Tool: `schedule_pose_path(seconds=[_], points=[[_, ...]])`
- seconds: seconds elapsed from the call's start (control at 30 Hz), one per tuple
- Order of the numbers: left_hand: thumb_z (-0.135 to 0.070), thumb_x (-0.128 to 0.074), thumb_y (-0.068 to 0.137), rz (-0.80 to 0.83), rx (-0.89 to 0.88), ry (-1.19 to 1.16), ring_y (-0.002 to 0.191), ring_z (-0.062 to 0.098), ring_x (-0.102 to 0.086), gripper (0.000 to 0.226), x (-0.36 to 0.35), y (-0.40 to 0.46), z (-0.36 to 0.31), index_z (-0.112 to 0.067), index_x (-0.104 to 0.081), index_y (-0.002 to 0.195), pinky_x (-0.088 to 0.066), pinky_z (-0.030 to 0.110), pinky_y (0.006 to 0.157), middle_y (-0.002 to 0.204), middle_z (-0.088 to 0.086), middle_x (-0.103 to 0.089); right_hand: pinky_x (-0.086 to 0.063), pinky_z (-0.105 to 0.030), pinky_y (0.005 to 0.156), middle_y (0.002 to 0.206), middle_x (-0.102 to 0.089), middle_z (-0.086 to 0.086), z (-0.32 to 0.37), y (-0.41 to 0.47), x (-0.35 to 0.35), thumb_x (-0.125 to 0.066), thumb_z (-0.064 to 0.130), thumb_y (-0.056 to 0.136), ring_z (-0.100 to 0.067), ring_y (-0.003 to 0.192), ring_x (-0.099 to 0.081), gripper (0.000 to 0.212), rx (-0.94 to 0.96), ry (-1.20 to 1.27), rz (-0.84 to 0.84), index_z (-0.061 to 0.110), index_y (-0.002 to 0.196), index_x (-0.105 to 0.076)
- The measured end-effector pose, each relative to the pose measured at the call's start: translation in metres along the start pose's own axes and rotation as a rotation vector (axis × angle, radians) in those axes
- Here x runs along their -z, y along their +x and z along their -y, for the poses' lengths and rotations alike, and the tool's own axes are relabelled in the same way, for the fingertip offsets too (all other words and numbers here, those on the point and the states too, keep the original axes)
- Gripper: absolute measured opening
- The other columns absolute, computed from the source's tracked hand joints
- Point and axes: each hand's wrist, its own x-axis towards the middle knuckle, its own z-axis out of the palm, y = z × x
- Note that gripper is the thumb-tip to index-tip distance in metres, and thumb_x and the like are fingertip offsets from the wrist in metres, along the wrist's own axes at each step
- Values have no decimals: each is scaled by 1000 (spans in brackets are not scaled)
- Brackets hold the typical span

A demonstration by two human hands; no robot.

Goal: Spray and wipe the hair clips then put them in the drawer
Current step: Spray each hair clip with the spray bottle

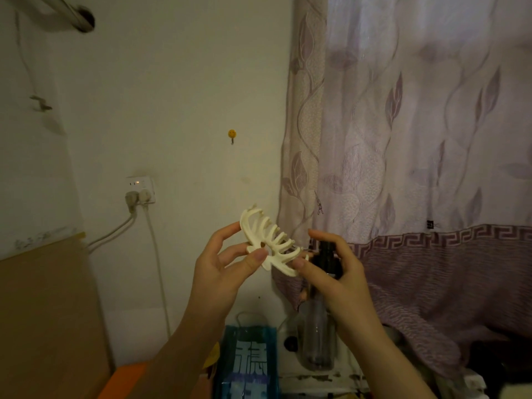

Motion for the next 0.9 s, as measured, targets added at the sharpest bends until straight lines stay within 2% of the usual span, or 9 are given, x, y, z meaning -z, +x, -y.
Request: schedule_pose_path(seconds=[0.1,0.17,0.33,0.5,0.7,0.8,0.9], points=[[-33,-77,59,39,12,50,84,-1,-69,65,2,0,-1,-44,-52,118,-50,7,66,88,-10,-75,-53,-29,48,75,-68,-3,0,1,3,-74,12,69,-20,62,-64,46,8,25,-28,16,112,-60],[-24,-78,61,71,18,65,83,-4,-68,70,4,1,-3,-44,-48,121,-46,3,61,88,-11,-75,-53,-29,49,71,-68,-1,1,2,5,-72,6,74,-20,59,-63,41,25,24,-29,15,111,-59],[-19,-80,57,133,23,75,84,8,-72,81,6,1,-10,-46,-45,125,-50,9,63,96,-15,-73,-53,-28,45,68,-68,2,2,3,9,-70,-1,78,-15,55,-63,34,67,-4,-40,12,107,-59],[-20,-81,55,175,25,109,85,13,-72,79,7,4,-18,-38,-49,125,-53,15,67,98,-11,-74,-53,-27,46,64,-65,5,1,4,12,-69,-2,80,-13,54,-61,33,100,-50,-42,14,107,-59],[-41,-72,59,171,68,111,88,19,-72,57,11,9,-24,-24,-57,111,-58,28,79,91,3,-76,-51,-24,48,62,-62,3,2,5,16,-71,2,79,-11,54,-59,33,121,-69,-35,17,106,-59],[-40,-70,63,147,68,125,80,20,-72,46,11,9,-24,-14,-57,98,-59,30,76,84,8,-75,-52,-26,50,65,-62,1,2,5,16,-75,13,73,-13,57,-59,35,123,-70,-41,22,104,-61],[-40,-69,64,143,58,141,78,18,-71,43,10,8,-23,-15,-60,98,-59,28,74,83,6,-75,-53,-27,51,70,-65,-3,2,5,14,-75,21,67,-17,63,-63,40,113,-37,-57,23,105,-62]])
